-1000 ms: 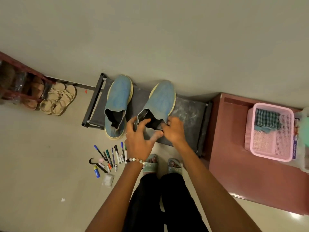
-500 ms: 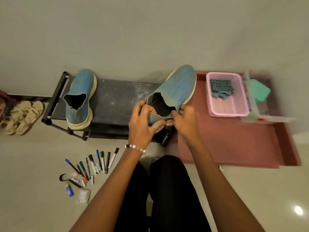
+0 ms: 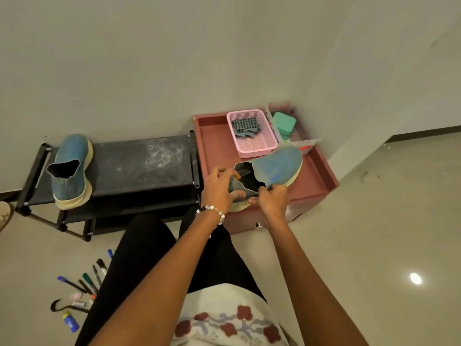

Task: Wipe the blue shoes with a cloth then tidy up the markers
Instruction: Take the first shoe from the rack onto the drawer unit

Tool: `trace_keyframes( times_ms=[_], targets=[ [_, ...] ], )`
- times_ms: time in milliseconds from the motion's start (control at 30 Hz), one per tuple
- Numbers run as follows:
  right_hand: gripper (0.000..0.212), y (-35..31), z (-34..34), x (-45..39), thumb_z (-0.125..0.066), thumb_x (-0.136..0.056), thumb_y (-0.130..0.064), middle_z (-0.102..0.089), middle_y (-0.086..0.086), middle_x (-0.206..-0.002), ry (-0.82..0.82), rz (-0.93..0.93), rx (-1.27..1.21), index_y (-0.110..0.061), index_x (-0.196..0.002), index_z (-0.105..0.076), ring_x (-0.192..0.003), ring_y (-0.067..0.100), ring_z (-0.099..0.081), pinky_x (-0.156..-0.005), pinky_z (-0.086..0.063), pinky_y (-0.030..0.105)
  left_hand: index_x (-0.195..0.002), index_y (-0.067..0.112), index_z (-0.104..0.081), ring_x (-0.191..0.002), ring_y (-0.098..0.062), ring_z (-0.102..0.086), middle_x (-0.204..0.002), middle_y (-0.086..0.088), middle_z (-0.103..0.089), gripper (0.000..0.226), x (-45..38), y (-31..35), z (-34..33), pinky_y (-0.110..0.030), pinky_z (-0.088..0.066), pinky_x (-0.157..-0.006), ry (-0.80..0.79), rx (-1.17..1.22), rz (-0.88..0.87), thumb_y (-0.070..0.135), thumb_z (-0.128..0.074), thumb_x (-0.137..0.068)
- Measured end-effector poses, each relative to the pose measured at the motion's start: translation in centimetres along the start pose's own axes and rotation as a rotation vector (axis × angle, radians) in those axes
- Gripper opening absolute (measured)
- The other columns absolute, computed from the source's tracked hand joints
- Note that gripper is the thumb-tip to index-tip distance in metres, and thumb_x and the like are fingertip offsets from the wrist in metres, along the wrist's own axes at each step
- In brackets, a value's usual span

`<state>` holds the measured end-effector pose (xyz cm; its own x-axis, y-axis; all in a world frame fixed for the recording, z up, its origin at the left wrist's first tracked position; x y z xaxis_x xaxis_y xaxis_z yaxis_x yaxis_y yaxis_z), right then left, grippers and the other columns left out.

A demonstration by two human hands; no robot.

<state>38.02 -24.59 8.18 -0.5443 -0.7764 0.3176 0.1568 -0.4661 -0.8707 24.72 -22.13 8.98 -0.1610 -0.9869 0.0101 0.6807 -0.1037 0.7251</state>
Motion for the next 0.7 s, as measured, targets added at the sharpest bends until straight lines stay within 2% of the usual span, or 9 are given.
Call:
trace_keyframes(
  times_ms=[67, 167, 367, 467, 567, 633, 700],
  targets=[
    [0.011, 1.0, 0.1, -0.7, -0.052, -0.076, -0.014, -0.069, 0.013, -0.06, 0.052, -0.069, 0.002, -0.008, -0.067, -0.055, -0.061, 0.027, -0.071, -0.068, -0.057, 0.037, -0.109, 0.024, -0.061, -0.105, -0.023, -0.051, -0.114, 0.0, -0.047, 0.043, -0.4, 0.2, -1.2, -0.033, -0.047, -0.084, -0.028, -0.057, 0.026, 0.026, -0.08, -0.07],
    [0.013, 2.0, -0.5, -2.0, -0.051, -0.084, -0.007, -0.069, 0.013, -0.06, 0.053, -0.147, -0.043, 0.001, -0.078, -0.059, -0.054, 0.022, -0.069, -0.063, -0.058, 0.033, -0.113, 0.022, -0.06, -0.104, -0.025, -0.053, -0.118, -0.002, -0.049, 0.041, -1.7, -0.2, -2.7, -0.034, -0.048, -0.084, -0.042, -0.137, 0.051, 0.021, -0.076, -0.075],
    [0.016, 3.1, -3.3, -5.0, -0.052, -0.089, -0.006, -0.07, 0.016, -0.067, 0.065, -0.216, -0.093, 0.007, -0.089, -0.06, -0.057, 0.022, -0.07, -0.068, -0.06, 0.039, -0.108, 0.017, -0.061, -0.101, -0.027, -0.053, -0.114, -0.005, -0.052, 0.034, -5.0, -2.4, -4.7, -0.039, -0.05, -0.083, -0.062, -0.128, 0.068, 0.013, -0.073, -0.077],
    [0.026, 4.6, -4.8, -6.2, -0.061, -0.09, -0.024, -0.07, 0.016, -0.07, 0.033, -0.191, -0.091, 0.002, -0.084, -0.061, -0.059, 0.026, -0.07, -0.069, -0.059, 0.046, -0.11, 0.015, -0.062, -0.1, -0.025, -0.054, -0.11, -0.007, -0.053, 0.037, -5.8, -4.3, -5.3, -0.029, -0.044, -0.083, -0.052, -0.048, 0.065, 0.004, -0.07, -0.076],
    [0.047, 6.0, -5.1, -7.0, -0.058, -0.079, -0.059, -0.07, 0.009, -0.071, -0.007, -0.133, 0.005, -0.012, -0.076, -0.063, -0.069, 0.028, -0.069, -0.073, -0.056, 0.05, -0.124, 0.016, -0.057, -0.097, -0.021, -0.055, -0.103, -0.003, -0.055, 0.05, -6.1, -5.6, -5.2, -0.022, -0.038, -0.08, -0.036, 0.039, 0.058, 0.005, -0.07, -0.077],
    [0.052, 5.0, -4.1, -6.8, -0.055, -0.082, -0.061, -0.07, 0.009, -0.076, -0.012, -0.111, 0.133, -0.01, -0.076, -0.066, -0.077, 0.029, -0.067, -0.074, -0.055, 0.045, -0.133, 0.02, -0.05, -0.093, -0.013, -0.056, -0.099, 0.004, -0.057, 0.061, -6.3, -6.0, -5.0, -0.02, -0.041, -0.082, -0.04, 0.129, 0.051, 0.003, -0.069, -0.077],
    [0.048, 3.6, -2.4, -7.4, -0.053, -0.09, -0.049, -0.065, 0.01, -0.072, 0.024, -0.085, 0.301, -0.006, -0.071, -0.063, -0.075, 0.032, -0.061, -0.065, -0.046, 0.034, -0.132, 0.019, -0.052, -0.1, -0.008, -0.058, -0.108, 0.006, -0.06, 0.057, -6.5, -6.4, -4.8, -0.018, -0.046, -0.09, -0.02, 0.278, 0.115, -0.003, -0.063, -0.081]
  ],
)
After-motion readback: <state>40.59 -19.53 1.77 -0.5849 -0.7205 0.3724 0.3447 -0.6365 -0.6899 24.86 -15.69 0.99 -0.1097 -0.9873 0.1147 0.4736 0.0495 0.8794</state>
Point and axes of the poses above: each hand's wrist, its own x-axis away from the middle knuckle, its own z-axis out of the back of the hand, y = z × x, the point moved 1 cm from there along -x, towards the middle knuckle
